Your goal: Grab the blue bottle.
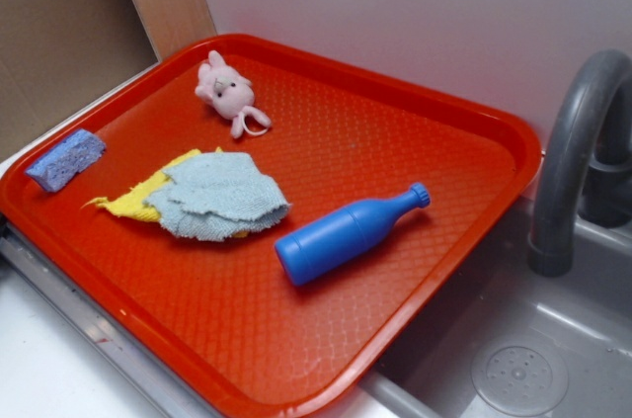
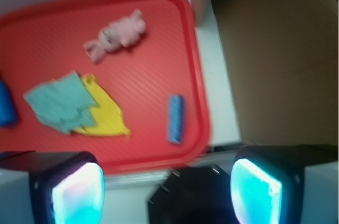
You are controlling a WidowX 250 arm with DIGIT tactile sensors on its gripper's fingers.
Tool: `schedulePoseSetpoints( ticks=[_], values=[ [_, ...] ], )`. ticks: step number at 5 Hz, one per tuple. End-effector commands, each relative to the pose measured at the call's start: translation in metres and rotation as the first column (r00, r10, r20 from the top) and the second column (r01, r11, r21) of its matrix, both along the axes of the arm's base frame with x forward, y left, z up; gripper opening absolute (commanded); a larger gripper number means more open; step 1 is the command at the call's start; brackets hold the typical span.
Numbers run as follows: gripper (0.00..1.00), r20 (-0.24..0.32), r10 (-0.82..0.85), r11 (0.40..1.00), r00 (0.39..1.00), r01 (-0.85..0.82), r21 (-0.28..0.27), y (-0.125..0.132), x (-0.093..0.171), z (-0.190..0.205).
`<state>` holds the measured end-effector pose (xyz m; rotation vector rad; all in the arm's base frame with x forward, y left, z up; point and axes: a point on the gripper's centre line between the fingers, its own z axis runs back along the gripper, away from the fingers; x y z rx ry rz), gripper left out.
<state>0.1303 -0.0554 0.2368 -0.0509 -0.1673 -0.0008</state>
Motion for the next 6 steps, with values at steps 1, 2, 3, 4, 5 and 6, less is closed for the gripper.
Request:
schedulePoseSetpoints(
  ticks=[1,2,3,4,5,6],
  values=[
    [1.0,0.152,-0.123,0.988,0.981,0.136,-0.076,-0.088,0.012,0.002],
    [1.0,0.144,-0.201,0.972,0.969,0.216,-0.097,-0.139,0.028,-0.01],
    [1.0,0.169,-0.245,0.959,0.955,0.264,-0.1,-0.183,0.039,-0.023],
    [1.0,0.142,-0.334,0.922,0.932,0.354,-0.157,-0.216,0.038,-0.038],
    [1.0,0.089,-0.382,0.912,0.92,0.391,-0.121,-0.241,0.036,-0.062],
    [1.0,0.045,-0.358,0.931,0.932,0.361,-0.063,-0.251,0.039,-0.091]
  ],
)
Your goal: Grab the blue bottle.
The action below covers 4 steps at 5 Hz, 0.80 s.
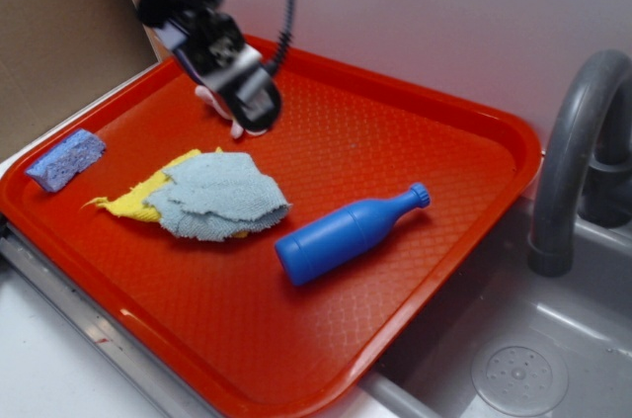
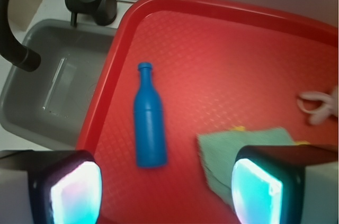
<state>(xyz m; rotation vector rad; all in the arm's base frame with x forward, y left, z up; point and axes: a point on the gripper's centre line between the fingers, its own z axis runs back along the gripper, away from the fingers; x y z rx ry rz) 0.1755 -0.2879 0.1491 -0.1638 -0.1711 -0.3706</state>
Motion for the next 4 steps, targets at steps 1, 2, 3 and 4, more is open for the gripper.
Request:
schedulePoseSetpoints(
  ticks=[1,2,3,4],
  values=[
    [1.0,-0.008,-0.012,0.998,1.0,0.012,0.067,-0.027,-0.005,-0.031],
    [1.0,-0.067,-0.035,0.995,0.997,0.041,0.087,-0.033,-0.006,-0.064],
    [1.0,-0.086,-0.093,0.994,0.992,0.097,0.053,-0.043,-0.007,-0.084],
    [1.0,-0.112,-0.112,0.992,0.987,0.118,0.046,-0.051,-0.007,-0.097]
  ],
)
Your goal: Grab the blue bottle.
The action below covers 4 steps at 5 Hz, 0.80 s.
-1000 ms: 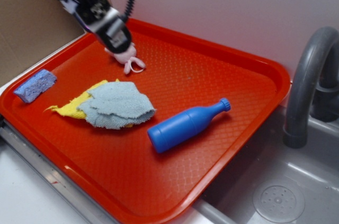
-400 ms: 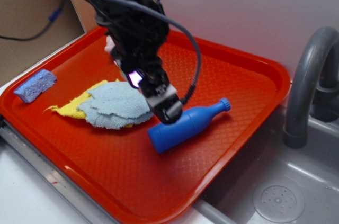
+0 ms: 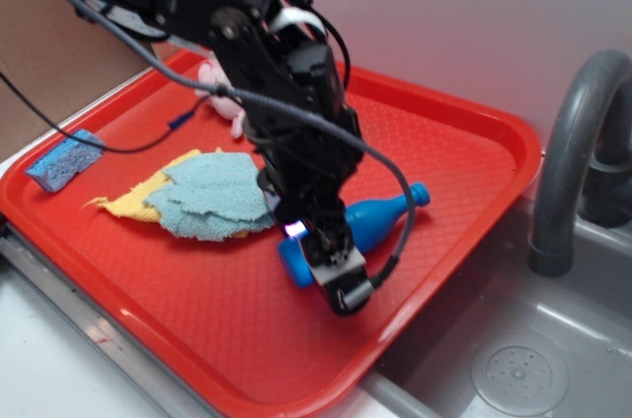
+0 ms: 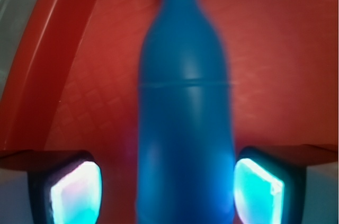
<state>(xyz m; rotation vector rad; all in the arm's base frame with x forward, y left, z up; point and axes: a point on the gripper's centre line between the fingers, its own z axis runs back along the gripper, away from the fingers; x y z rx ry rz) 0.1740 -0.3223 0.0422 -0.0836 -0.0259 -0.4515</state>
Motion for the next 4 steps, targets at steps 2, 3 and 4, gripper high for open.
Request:
schedulePoseSetpoints(
  ticks=[2,3,4],
  values=[
    [0.0,0.032,0.015,1.0,0.999,-0.015,0.007,-0.017,-0.011,0.009],
    [0.0,0.052,0.102,0.995,0.993,-0.103,0.014,0.002,-0.005,0.034],
    [0.0,0.086,0.211,0.976,0.974,-0.204,-0.079,0.048,0.01,0.08]
  ],
)
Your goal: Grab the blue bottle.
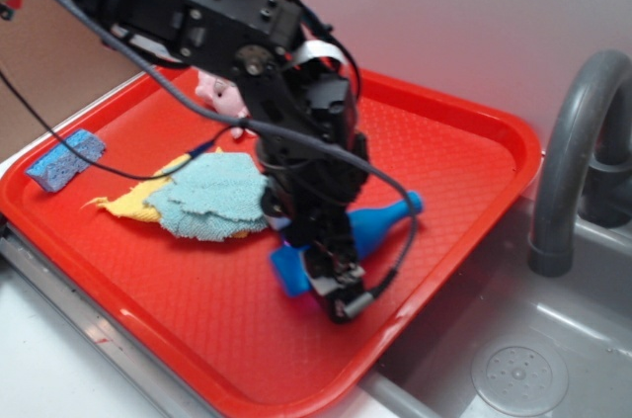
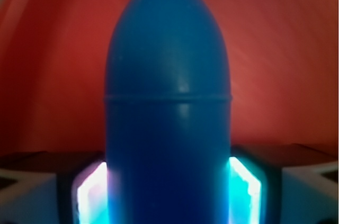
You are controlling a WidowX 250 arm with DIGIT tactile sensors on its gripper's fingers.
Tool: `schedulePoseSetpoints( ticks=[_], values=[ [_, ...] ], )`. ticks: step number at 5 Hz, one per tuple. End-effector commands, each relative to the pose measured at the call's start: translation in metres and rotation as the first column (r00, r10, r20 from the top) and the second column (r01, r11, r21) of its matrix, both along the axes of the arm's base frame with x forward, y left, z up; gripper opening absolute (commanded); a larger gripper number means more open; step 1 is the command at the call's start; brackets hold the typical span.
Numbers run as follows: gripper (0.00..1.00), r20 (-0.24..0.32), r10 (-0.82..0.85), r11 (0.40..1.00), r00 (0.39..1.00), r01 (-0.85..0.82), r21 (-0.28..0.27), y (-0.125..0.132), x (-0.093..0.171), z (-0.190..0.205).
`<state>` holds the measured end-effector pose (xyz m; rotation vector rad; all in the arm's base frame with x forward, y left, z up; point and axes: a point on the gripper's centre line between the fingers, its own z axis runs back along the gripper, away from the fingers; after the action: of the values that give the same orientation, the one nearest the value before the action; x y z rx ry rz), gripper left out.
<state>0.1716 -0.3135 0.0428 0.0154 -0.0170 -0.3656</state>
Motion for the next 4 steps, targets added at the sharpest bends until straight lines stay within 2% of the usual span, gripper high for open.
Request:
schedulePoseSetpoints(
  ticks=[1,2,4],
  values=[
    [0.0,0.125,0.19,0.962,0.974,-0.159,-0.224,0.087,0.018,0.117],
    [0.0,0.214,0.257,0.942,0.943,-0.195,-0.273,0.132,0.012,0.147],
    [0.0,0.32,0.357,0.921,0.878,-0.272,-0.281,0.192,-0.006,0.193]
  ],
)
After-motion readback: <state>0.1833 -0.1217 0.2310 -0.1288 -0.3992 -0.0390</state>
